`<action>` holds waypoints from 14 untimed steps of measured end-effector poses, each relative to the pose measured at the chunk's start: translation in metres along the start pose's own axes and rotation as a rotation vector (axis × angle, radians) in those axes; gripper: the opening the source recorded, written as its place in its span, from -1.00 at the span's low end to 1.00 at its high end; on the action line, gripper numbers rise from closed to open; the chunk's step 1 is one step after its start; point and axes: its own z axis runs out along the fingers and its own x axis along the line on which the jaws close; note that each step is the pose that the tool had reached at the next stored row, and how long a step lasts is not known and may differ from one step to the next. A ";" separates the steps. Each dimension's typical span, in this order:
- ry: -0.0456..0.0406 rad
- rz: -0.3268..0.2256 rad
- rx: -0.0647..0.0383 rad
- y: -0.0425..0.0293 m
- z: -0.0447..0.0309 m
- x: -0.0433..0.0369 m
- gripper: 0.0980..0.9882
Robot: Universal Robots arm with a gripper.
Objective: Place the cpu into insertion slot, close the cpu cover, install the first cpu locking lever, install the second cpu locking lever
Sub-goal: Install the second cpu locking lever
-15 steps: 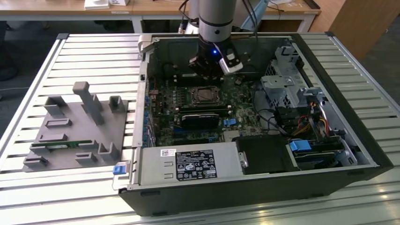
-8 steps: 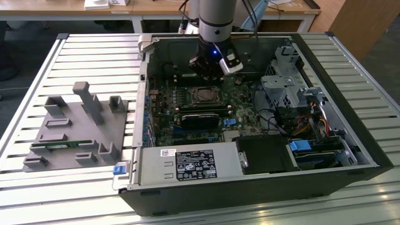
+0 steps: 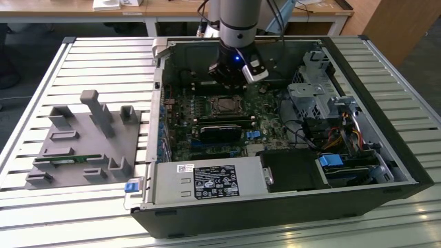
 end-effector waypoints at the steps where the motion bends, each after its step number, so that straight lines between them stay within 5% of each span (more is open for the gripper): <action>1: -0.0001 0.000 0.000 -0.0007 0.0000 -0.0001 -0.98; 10: -0.0001 0.000 -0.001 -0.0095 -0.0009 -0.0007 -0.98; 14: 0.0032 0.001 -0.010 -0.0100 -0.0035 -0.0008 -0.98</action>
